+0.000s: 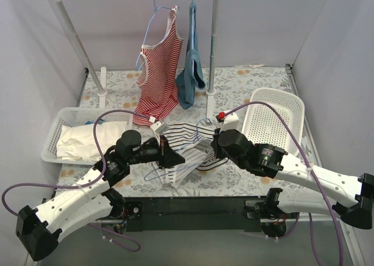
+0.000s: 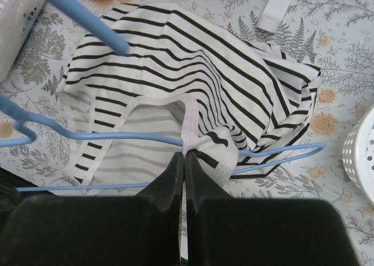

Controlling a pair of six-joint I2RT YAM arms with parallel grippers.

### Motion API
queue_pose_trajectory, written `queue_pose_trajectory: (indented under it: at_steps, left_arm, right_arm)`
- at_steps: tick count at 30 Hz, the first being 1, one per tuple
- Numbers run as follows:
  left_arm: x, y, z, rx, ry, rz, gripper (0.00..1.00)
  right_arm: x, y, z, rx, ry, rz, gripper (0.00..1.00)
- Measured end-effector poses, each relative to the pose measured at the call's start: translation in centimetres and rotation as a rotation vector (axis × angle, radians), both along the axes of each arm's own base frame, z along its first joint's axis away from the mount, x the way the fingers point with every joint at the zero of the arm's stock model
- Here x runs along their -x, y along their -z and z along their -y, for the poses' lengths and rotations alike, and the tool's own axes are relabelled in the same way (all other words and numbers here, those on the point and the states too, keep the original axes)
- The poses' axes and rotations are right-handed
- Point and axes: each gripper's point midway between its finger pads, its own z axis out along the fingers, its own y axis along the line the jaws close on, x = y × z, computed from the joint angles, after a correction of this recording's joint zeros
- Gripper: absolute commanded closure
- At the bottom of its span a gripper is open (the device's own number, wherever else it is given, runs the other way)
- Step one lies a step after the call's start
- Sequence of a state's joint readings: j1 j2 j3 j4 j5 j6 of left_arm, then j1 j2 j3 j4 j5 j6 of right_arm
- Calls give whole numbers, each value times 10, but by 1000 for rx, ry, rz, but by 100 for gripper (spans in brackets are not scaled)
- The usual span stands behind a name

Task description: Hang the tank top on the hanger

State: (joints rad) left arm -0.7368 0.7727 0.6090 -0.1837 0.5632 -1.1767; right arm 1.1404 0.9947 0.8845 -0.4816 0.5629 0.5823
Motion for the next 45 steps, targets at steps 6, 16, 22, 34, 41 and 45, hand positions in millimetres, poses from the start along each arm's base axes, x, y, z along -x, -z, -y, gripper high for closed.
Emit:
queue_pose_trajectory:
  at_steps: [6, 16, 22, 34, 41, 45]
  left_arm:
    - [-4, 9, 10, 100, -13, 63, 100]
    - [-19, -13, 22, 217, -43, 169, 100]
    - [-20, -9, 26, 210, -40, 162, 100]
    - [-18, -6, 31, 200, -30, 151, 100]
    - [-30, -17, 32, 193, -93, 126, 46]
    - [-40, -36, 27, 206, -171, 119, 43]
  right_arm:
    - [-6, -23, 1, -1, -10, 67, 78]
    - [0, -76, 9, -85, -126, 229, 35]
    - [-2, -100, -11, -139, -204, 312, 33]
    - [-25, -81, -49, -82, -198, 321, 86]
    - [-32, -80, -45, -40, -157, 350, 99]
    - [-36, -79, -39, -2, -123, 372, 99]
